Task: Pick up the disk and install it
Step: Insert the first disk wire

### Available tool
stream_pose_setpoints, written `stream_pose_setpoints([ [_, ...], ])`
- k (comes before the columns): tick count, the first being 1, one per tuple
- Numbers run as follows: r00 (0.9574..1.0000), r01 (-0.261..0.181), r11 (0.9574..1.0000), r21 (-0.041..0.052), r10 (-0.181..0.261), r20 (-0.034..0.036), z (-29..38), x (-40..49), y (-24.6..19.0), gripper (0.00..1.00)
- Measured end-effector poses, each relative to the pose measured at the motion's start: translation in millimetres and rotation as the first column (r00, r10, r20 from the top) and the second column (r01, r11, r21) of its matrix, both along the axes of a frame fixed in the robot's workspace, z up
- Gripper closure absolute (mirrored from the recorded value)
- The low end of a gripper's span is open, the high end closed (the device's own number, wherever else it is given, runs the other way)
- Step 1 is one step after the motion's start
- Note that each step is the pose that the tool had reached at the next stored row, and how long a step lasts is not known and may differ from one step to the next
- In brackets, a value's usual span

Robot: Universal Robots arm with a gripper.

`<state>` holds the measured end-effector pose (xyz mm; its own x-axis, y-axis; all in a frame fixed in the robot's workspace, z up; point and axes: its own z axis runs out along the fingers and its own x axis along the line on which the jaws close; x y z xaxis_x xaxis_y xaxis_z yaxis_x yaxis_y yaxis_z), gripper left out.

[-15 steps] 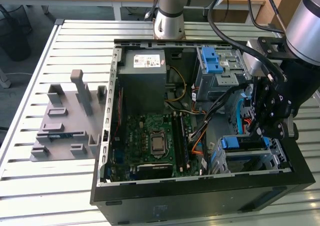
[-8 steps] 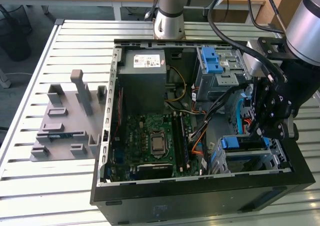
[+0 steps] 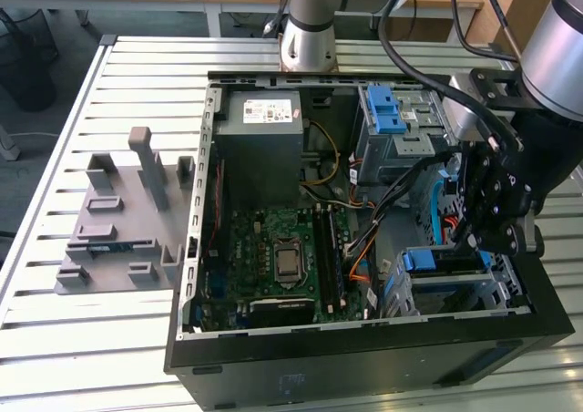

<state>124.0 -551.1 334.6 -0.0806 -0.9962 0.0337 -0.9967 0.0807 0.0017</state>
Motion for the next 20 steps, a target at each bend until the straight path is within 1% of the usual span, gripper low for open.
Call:
stream_pose_setpoints([
  [6,1.0,0.0,1.0,-0.0001,0.0,0.0,-0.7,0.0,-0.1,0.84],
  [11,1.0,0.0,1.0,-0.0003,0.0,-0.0004,-2.6,0.0,-0.1,0.84],
  [16,1.0,0.0,1.0,-0.0006,0.0,-0.0021,-5.6,0.2,-0.1,0.84],
  [20,1.0,0.0,1.0,-0.0003,0.0,-0.0027,-6.4,0.2,-0.1,0.84],
])
